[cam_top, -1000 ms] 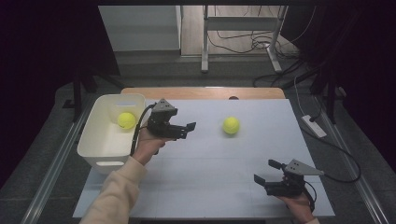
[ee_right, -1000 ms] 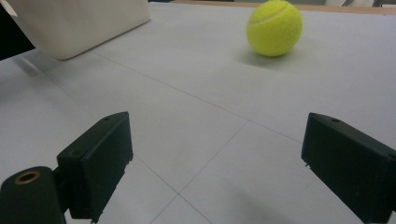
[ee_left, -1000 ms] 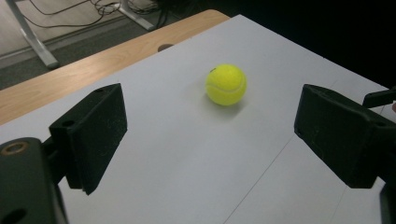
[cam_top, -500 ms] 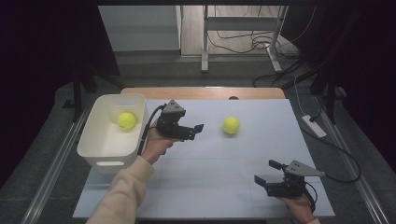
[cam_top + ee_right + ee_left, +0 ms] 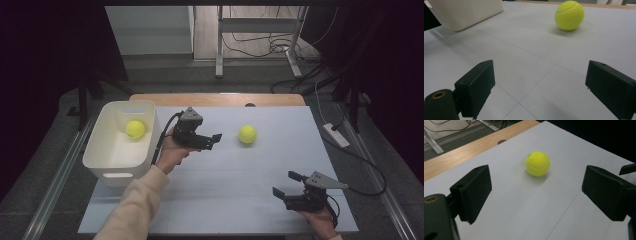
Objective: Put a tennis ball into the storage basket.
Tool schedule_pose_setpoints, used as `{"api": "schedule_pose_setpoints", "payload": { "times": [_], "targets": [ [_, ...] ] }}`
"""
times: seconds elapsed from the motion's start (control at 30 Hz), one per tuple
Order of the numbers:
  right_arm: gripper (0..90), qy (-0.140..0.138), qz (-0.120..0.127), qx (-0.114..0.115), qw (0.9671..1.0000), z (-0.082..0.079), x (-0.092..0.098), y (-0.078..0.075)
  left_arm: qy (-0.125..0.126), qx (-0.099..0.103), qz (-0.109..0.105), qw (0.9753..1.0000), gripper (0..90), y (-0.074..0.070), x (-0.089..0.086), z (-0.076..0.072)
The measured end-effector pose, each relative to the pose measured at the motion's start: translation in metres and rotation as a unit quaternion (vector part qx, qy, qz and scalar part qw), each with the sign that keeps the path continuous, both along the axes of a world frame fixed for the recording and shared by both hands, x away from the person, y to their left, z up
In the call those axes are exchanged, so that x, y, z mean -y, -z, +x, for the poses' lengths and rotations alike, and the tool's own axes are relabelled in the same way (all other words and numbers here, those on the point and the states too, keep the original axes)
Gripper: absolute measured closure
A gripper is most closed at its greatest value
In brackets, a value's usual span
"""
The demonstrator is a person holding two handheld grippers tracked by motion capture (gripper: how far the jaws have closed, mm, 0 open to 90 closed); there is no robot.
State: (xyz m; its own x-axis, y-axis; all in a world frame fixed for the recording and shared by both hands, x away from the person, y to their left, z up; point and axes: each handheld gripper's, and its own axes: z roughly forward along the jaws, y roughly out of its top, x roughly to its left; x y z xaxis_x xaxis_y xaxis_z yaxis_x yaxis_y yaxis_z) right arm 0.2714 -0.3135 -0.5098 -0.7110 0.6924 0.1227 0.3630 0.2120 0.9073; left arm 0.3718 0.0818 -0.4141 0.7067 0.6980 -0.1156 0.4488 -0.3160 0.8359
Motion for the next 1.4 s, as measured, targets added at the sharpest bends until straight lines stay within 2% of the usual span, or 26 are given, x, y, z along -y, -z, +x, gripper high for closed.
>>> {"api": "schedule_pose_setpoints", "payload": {
  "times": [0.53,0.83,1.13,1.4],
  "targets": [
    [8.8,0.001,-0.001,0.002,1.0,0.003,-0.002,0.001,0.01,-0.01,0.006,0.9999,10.4,0.009,0.015,0.008],
    [8.9,0.0,0.0,0.002,1.0,0.003,-0.002,0.0,0.012,-0.019,0.012,0.9997,10.7,0.016,0.028,0.018],
    [8.8,0.001,-0.002,0.002,1.0,0.003,-0.002,0.0,0.013,-0.026,0.009,0.9995,10.7,0.02,0.034,0.026],
    [8.8,0.003,-0.003,0.001,1.0,0.002,-0.002,0.0,0.014,-0.026,0.02,0.9994,10.7,0.021,0.041,0.03]
  ]
}}
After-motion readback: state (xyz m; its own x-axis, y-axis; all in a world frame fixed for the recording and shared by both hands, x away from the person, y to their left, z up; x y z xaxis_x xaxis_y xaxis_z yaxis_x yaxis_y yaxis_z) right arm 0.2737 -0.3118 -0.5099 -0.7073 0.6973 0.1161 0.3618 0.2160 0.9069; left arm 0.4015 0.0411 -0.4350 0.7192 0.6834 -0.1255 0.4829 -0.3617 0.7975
